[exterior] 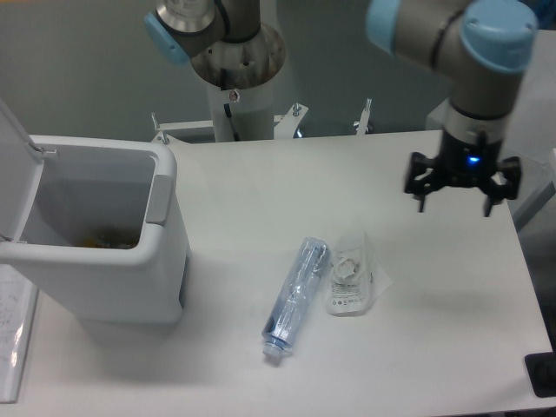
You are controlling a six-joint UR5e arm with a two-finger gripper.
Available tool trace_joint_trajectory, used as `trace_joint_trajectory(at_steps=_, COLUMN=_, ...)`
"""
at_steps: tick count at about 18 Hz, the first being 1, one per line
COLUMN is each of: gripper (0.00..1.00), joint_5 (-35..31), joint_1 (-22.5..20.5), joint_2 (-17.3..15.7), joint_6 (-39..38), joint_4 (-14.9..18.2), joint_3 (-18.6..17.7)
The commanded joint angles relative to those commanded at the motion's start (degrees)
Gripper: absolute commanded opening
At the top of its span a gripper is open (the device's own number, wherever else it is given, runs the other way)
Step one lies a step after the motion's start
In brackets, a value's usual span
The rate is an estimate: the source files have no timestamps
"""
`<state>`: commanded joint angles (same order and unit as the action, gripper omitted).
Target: Open the trash can
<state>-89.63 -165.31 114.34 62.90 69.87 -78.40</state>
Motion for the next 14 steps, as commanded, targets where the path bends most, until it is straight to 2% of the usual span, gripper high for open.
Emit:
trace_joint_trajectory(at_steps=2, gripper=1.0, joint_5=-1.33, joint_1=-1.59, joint_2=1.06, joint_6=5.36, joint_4=0.09, joint_3=0.53)
trace_joint_trajectory(at_steps=5, gripper=1.0, joint_5=-1.33, joint_1=-2.3, joint_2=2.03, joint_6=8.98, joint_4=0.0, joint_3=0.7)
trace_joint_trajectory(at_steps=14, gripper=1.0, joint_5=-1.33, joint_1=-2.21, joint_2=2.38, joint_6=10.66, joint_4=0.09, joint_3=0.0)
